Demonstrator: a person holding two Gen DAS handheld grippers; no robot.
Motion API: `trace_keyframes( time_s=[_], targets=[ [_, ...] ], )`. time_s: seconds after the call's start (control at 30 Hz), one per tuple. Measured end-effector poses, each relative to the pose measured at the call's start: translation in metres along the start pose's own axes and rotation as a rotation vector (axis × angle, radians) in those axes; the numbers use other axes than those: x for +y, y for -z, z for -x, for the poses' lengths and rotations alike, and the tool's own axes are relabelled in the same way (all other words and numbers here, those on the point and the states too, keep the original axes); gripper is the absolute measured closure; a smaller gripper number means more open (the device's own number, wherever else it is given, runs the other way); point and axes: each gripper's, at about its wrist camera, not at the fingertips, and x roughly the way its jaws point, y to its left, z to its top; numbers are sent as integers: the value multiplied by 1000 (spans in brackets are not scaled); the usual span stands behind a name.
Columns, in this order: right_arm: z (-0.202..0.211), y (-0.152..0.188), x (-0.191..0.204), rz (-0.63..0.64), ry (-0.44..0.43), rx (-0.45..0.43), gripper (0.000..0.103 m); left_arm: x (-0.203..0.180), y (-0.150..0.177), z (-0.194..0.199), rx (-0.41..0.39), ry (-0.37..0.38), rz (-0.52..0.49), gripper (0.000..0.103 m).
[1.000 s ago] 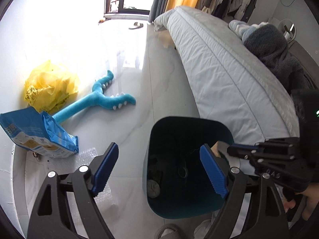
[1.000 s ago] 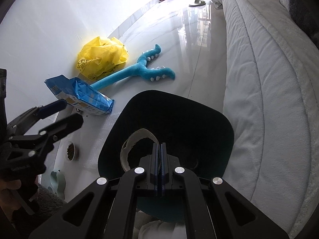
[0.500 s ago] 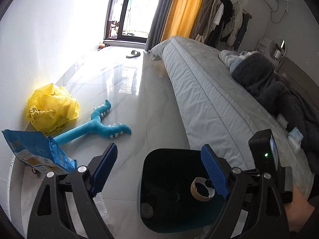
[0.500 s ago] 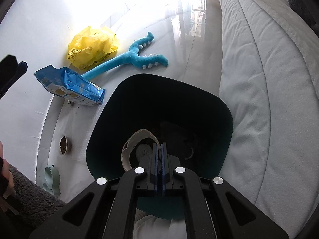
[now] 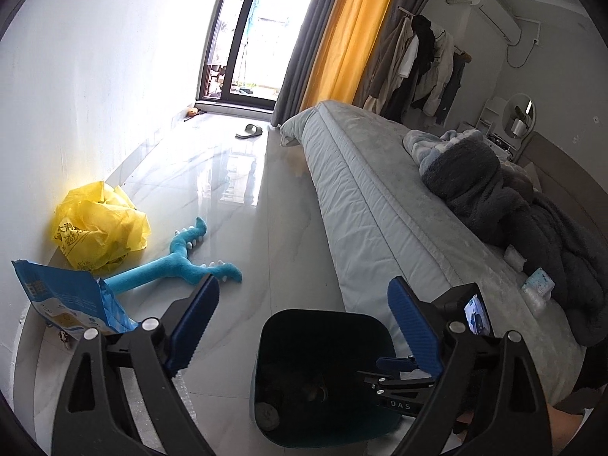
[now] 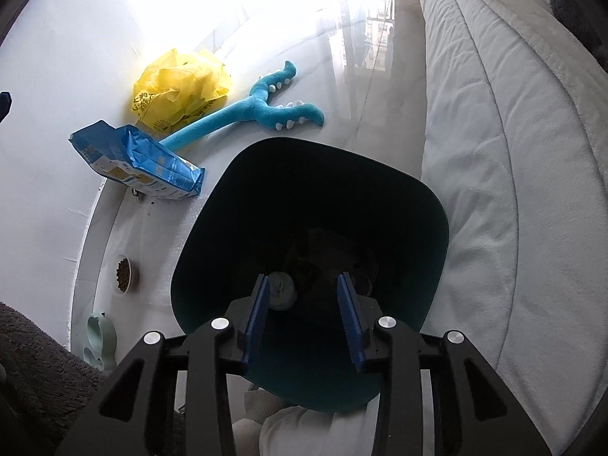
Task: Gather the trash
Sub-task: 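Move both tools back over the bed toward the remaining items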
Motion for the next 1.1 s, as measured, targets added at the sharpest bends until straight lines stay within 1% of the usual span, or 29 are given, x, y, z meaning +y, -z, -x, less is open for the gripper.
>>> trace_keyframes(
  time_s=[0.1, 0.2, 0.3, 0.5, 0.57, 0.63, 0.77, 0.87, 1.03, 1.1],
  targets=[
    [11, 0, 0, 1, -8, -20, 65, -5, -4, 6, -20, 11, -3, 11],
    [31, 1, 0, 13, -19, -60, 65, -14, -7, 11, -38, 15, -23, 10],
    [53, 3, -2, 16, -38, -110, 60, -24, -9, 13, -48, 25, -25, 10],
    [93, 12, -9, 34, -13, -191, 59, -49, -13, 20, -72, 57, -46, 10],
    [108, 16, -16, 31, -1, -221, 59, -62, -14, 22, -78, 78, -57, 10],
    [126, 21, -24, 23, 13, -262, 53, -77, -15, 23, -79, 97, -76, 10],
    [159, 32, -42, 9, 71, -338, 51, -103, -17, 24, -79, 133, -104, 10],
    [177, 37, -58, -5, 105, -370, 51, -121, -16, 23, -78, 152, -127, 10],
    [198, 52, -83, -33, 163, -405, 50, -137, -15, 14, -57, 185, -113, 10],
    [207, 59, -94, -41, 184, -417, 50, -146, -12, 14, -52, 186, -123, 10]
  ],
)
